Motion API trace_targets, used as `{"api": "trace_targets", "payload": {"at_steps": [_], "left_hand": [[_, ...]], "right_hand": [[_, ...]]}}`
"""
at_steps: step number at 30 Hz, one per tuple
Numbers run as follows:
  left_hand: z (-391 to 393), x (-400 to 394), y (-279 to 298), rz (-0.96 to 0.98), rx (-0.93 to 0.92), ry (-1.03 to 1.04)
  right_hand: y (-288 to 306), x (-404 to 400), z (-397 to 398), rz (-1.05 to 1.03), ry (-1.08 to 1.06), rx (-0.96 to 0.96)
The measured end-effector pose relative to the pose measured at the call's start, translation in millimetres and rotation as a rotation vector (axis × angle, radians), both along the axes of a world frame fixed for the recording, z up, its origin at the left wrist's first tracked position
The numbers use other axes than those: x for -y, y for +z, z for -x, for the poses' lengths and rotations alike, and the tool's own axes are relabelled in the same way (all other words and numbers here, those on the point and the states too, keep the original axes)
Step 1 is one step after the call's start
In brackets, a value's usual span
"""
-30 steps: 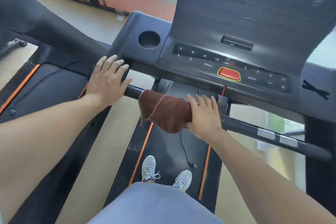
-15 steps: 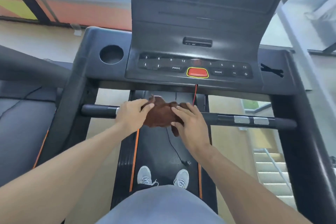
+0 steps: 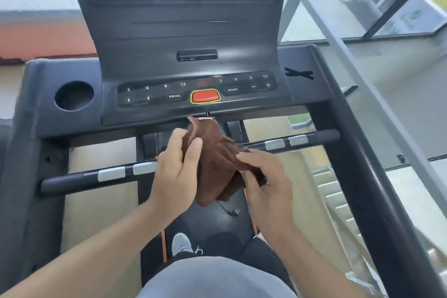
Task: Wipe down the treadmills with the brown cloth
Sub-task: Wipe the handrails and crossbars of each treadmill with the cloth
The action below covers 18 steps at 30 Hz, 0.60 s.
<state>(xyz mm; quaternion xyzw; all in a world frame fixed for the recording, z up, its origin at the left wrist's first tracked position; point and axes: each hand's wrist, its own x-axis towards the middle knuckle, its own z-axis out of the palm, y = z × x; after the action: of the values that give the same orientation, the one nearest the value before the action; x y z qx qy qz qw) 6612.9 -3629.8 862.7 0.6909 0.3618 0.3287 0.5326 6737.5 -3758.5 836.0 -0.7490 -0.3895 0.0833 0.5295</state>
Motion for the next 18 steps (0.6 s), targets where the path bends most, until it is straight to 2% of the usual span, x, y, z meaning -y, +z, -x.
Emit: {"api": "trace_targets", "payload": {"at_steps": [3, 5, 6, 8, 10, 12, 13, 15, 18], "left_hand": [[-33, 13, 16, -0.036, 0.057, -0.036], [-57, 14, 15, -0.073, 0.073, -0.016], [-70, 11, 8, -0.080, 0.050, 0.009], [-88, -2, -17, -0.050, -0.051, 0.104], [-90, -21, -49, -0.092, -0.229, 0.190], [-77, -42, -77, -0.254, -0.517, 0.176], [-68, -51, -88, -0.353, -0.645, 0.123], [-56, -61, -101, -0.452, -0.800, -0.010], [-54, -62, -112, -0.481, -0.839, -0.034]], "right_hand": [[31, 18, -32, -0.097, -0.004, 0.211], [34, 20, -63, -0.074, -0.043, 0.337], [31, 15, -82, 0.030, -0.071, 0.395], [14, 1, -116, 0.433, -0.058, 0.501], [-6, -12, -140, 0.744, 0.195, 0.465], [-31, -23, -151, 0.815, 0.572, 0.468], [-44, -27, -153, 0.828, 0.695, 0.567], [-64, -35, -154, 0.843, 0.754, 0.785], [-72, -55, -156, 0.786, 0.782, 0.848]]}}
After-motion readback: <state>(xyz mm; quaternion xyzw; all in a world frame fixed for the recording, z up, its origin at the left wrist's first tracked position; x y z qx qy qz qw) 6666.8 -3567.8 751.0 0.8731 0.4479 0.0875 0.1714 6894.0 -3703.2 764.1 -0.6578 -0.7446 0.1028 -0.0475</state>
